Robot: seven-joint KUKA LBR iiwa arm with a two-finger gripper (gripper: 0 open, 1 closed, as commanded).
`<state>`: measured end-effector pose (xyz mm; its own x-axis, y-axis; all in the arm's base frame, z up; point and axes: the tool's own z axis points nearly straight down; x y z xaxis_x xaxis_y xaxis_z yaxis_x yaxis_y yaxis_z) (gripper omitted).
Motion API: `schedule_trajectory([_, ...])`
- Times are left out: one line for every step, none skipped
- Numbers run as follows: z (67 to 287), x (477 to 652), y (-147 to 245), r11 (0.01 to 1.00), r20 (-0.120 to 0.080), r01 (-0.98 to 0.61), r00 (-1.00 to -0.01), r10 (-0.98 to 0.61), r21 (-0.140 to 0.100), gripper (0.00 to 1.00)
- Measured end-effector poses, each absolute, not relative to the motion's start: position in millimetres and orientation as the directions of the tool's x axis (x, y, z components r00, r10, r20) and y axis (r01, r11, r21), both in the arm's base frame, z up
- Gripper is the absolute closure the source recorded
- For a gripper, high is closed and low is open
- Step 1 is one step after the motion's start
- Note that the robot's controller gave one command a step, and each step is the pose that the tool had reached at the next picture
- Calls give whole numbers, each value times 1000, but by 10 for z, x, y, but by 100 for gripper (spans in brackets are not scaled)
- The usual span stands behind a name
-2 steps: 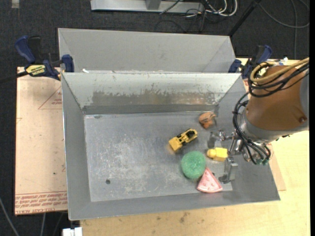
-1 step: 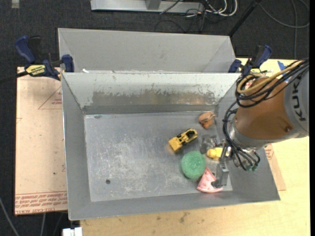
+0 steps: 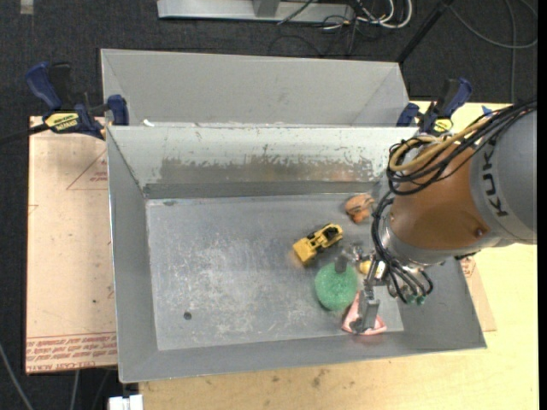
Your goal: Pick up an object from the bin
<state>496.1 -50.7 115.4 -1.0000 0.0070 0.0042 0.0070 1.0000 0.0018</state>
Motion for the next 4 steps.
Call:
schedule_trajectory([888,5108,-469,1000,-4,-2,-1000,-2,1,0])
schedule_trajectory([737,5136,-481,997,-8,82,-997,82,1,100])
schedule_trajectory([737,5136,-481,997,-8,83,-997,83,1,100])
schedule_trajectory([1354,5802,-1041,995,-3,103,-995,103,0,100])
